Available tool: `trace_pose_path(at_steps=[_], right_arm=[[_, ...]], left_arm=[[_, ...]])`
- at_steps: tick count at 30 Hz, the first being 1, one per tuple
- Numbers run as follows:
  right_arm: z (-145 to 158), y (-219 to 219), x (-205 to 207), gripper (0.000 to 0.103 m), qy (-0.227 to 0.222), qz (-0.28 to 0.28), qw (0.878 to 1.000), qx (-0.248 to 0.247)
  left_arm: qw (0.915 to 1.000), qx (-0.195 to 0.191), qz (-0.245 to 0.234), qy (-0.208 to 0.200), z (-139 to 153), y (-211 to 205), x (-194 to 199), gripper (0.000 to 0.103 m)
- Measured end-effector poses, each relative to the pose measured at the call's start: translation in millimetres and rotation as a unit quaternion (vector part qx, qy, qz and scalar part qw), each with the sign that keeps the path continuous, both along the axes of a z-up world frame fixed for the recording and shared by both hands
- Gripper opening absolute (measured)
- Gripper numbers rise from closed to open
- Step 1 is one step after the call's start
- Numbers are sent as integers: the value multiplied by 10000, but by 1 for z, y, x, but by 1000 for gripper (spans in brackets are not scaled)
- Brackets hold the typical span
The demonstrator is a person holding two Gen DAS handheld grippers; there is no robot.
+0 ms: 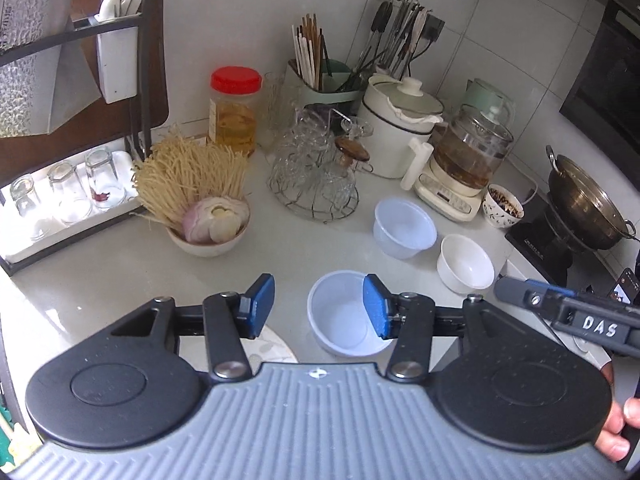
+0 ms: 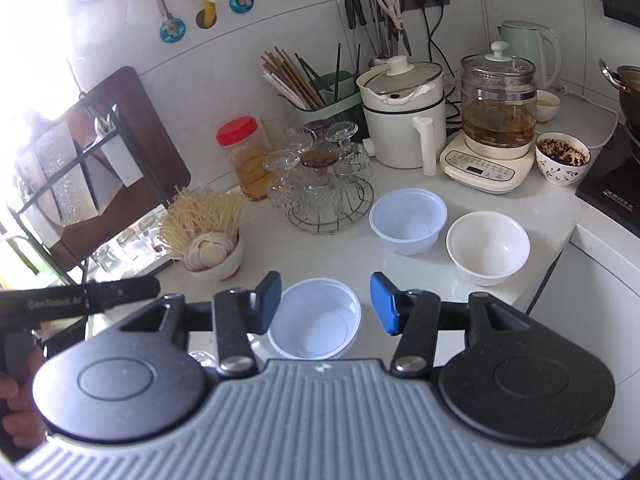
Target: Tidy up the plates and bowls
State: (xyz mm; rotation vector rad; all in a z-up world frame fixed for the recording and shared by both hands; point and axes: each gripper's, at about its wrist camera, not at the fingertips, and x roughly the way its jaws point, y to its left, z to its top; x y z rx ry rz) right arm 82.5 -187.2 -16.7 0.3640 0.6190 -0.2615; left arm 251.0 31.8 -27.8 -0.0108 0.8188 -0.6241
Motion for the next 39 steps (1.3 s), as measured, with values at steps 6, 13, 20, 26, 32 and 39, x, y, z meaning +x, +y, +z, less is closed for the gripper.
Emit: trace_pose_path(at_steps=[6, 13, 20, 26, 32, 39], right_arm=[[-6, -22, 11, 64, 14, -14, 10000, -74], [-12, -60, 32, 70, 93, 25, 9999, -44], [-24, -95, 51, 70, 248, 92, 9996, 100], [-36, -124, 70, 70, 383, 123, 9990, 199], [-45, -153, 85, 70, 487, 166, 9981, 328], [-53, -192, 100, 98, 490, 2, 9981, 372]], left_arm=[[10000, 15, 52, 41, -7, -30, 9, 61], [9995, 174, 151, 226, -19, -70, 33, 65], [9985, 246, 229, 422, -31, -107, 59, 66], [9979, 334, 256, 497, -42, -137, 74, 66], [9961, 372, 382, 707, -59, -165, 90, 72], [9950, 354, 500, 784, -73, -195, 103, 74]])
